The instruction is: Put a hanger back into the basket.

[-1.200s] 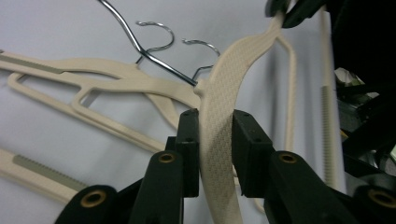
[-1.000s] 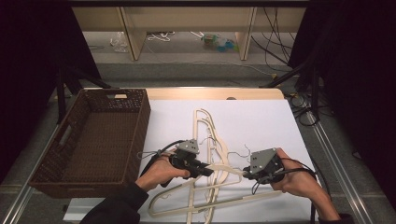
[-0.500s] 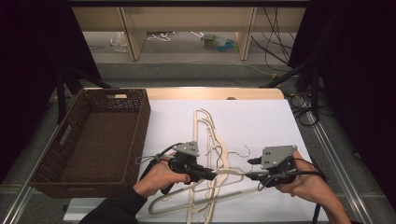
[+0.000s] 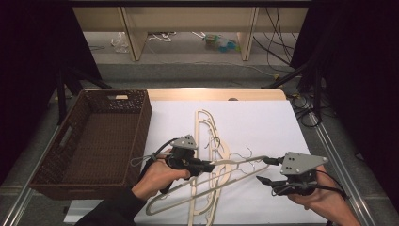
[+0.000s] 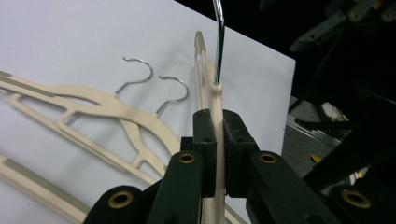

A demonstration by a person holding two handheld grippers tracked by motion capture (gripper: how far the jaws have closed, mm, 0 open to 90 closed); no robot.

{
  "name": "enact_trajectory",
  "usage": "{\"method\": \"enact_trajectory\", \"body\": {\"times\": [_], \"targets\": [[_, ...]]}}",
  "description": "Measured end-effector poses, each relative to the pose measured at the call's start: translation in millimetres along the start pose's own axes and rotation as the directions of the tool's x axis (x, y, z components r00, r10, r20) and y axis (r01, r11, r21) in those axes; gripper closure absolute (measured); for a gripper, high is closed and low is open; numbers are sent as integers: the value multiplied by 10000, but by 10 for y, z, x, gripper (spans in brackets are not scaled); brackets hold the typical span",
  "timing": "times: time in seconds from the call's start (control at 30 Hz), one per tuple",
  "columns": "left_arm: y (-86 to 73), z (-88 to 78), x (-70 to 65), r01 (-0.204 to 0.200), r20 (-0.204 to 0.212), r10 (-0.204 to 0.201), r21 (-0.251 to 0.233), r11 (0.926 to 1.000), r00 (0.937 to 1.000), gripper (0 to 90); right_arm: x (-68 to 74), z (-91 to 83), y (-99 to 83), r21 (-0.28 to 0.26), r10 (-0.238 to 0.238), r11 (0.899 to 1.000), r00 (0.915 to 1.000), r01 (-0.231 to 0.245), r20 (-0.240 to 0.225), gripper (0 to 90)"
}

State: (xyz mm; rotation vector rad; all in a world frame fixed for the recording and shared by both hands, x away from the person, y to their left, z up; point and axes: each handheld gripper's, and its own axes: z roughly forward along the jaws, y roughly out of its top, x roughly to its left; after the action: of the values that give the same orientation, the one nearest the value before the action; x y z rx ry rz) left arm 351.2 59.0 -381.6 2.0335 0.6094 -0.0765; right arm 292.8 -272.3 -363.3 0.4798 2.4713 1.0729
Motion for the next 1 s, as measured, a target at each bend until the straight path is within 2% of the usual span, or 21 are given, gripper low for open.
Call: {"method": "enact_trajectory", "body": {"times": [0.13, 0.27, 0.33, 0.43, 0.6, 0.73, 0.9, 1.0], "targets": [[130, -131, -18, 105, -161, -109, -211, 9997, 9998, 855, 107, -50, -53, -315, 661, 9973, 9978, -660, 41, 424], [263, -272, -57, -103, -362, 94, -240, 9997, 9993, 854, 248, -63, -113, -521, 1218, 9915, 9916, -1195, 436, 388], [322, -347, -84, -123, -456, 108, -326, 9994, 9989, 854, 316, -45, -142, -595, 1503, 9872, 9878, -1477, 413, 366], [400, -481, -105, -134, -398, 116, -462, 9988, 9991, 854, 357, 1, -198, -727, 1959, 9788, 9787, -1914, 606, 342], [498, -755, -129, -128, -530, 83, -844, 9964, 9986, 854, 325, 90, -279, -949, 2664, 9612, 9607, -2589, 775, 323], [545, -989, -89, 125, -552, -199, -1313, 9913, 9983, 854, 310, 146, -303, -1053, 2783, 9571, 9575, -2698, 755, 320], [555, -1276, -15, 188, -883, -344, -1714, 9850, 9955, 855, 299, 162, -309, -1170, 2882, 9532, 9549, -2790, 711, 319], [534, -1439, 30, 405, -1061, -606, -1824, 9824, 9925, 855, 292, 167, -313, -1180, 2863, 9536, 9555, -2770, 706, 313]]}}
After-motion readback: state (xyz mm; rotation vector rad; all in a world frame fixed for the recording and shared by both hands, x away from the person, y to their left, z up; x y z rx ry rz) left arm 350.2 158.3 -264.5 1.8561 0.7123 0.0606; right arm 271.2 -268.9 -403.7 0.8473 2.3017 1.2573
